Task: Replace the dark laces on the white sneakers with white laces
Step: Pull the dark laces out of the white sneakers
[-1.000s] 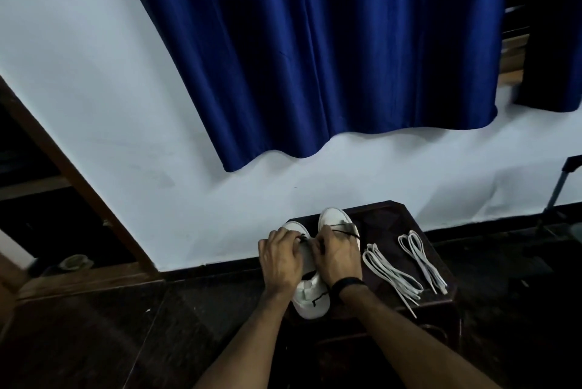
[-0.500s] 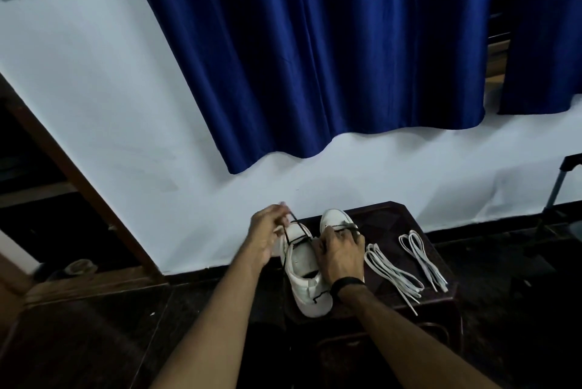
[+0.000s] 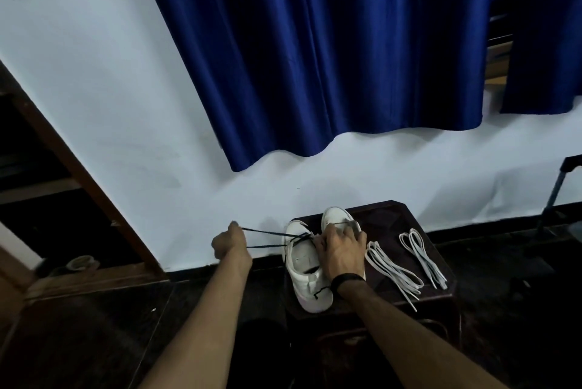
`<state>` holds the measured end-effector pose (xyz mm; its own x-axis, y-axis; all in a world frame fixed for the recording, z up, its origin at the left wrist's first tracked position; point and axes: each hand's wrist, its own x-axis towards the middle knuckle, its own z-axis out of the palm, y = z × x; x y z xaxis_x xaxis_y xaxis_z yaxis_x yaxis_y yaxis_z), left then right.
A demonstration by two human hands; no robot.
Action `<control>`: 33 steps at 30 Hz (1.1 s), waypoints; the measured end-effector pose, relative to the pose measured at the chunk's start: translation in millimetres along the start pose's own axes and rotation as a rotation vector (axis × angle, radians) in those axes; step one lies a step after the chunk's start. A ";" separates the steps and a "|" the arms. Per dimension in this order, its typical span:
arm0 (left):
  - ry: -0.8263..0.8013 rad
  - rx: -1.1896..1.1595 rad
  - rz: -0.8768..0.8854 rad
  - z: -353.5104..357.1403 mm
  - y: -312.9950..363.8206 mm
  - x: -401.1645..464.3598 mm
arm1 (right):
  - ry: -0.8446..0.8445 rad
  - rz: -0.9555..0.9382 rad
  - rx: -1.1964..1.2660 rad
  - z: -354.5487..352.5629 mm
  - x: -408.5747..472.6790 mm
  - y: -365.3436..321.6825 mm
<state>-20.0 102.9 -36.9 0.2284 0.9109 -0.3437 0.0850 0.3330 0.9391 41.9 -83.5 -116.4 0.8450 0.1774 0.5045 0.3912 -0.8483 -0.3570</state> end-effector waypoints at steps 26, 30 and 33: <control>-0.563 1.247 0.968 48.3 -39.0 -38.8 | 0.036 0.012 0.029 4.5 -1.8 -0.1; -0.573 1.088 0.823 49.2 -37.7 -29.6 | 0.038 0.008 0.013 9.0 -1.3 2.2; -0.639 1.051 0.776 44.5 -39.1 -15.9 | -0.004 0.011 -0.008 10.1 -1.9 2.6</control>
<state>16.2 64.5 -68.2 0.9070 0.4198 0.0347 0.3342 -0.7673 0.5473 45.0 -81.0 -126.2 0.8506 0.1705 0.4974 0.3794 -0.8540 -0.3561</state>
